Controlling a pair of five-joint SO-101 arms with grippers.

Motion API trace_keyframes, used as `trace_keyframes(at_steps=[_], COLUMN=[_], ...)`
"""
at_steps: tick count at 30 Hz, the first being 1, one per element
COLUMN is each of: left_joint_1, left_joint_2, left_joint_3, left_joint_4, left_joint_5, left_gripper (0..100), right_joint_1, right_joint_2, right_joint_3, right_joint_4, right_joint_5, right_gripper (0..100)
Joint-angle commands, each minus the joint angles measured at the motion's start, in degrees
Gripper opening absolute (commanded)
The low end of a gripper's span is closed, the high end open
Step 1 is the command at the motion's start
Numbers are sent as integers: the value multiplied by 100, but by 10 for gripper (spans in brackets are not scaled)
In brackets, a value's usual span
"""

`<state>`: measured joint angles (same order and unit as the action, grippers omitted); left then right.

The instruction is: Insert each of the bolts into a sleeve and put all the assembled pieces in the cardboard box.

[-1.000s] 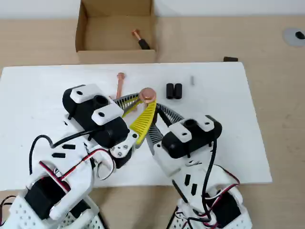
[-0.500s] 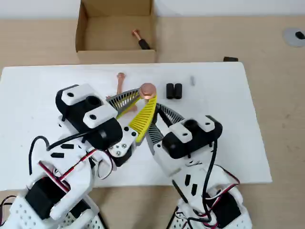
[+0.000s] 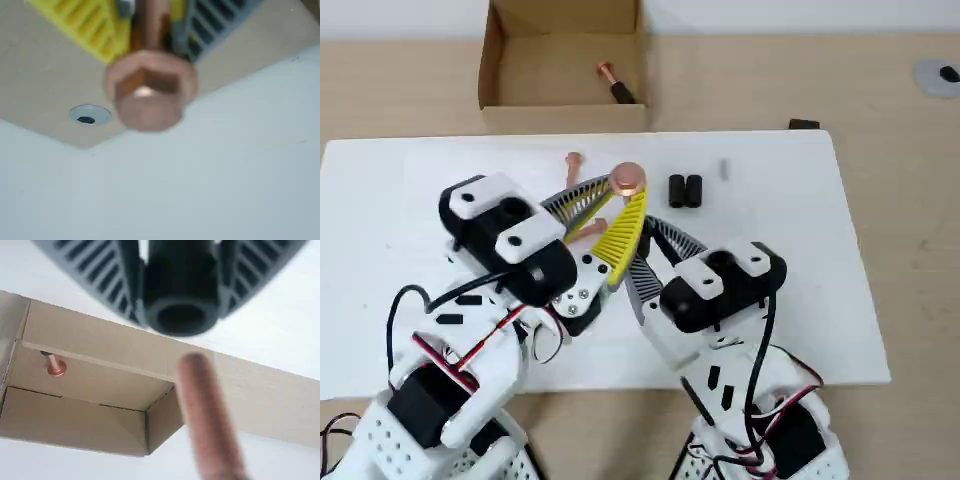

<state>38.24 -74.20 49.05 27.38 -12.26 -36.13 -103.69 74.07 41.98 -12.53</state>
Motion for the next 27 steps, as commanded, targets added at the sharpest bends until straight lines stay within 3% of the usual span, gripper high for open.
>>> trace_keyframes(at_steps=[1, 7, 27], left_joint_1=[-53, -53, -44], left_joint_2=[-13, -13, -22], left_joint_3=[-26, -70, -53], left_joint_4=[-158, -149, 176], left_joint_5=[26, 369, 431], left_gripper=[6, 6, 6], right_joint_1=[-75, -75, -66], right_joint_2=[-470, -470, -470], right_joint_3=[-66, -66, -57], right_joint_4=[-167, -167, -176], right_joint_5=[-26, -18, 149], right_gripper=[10, 10, 10])
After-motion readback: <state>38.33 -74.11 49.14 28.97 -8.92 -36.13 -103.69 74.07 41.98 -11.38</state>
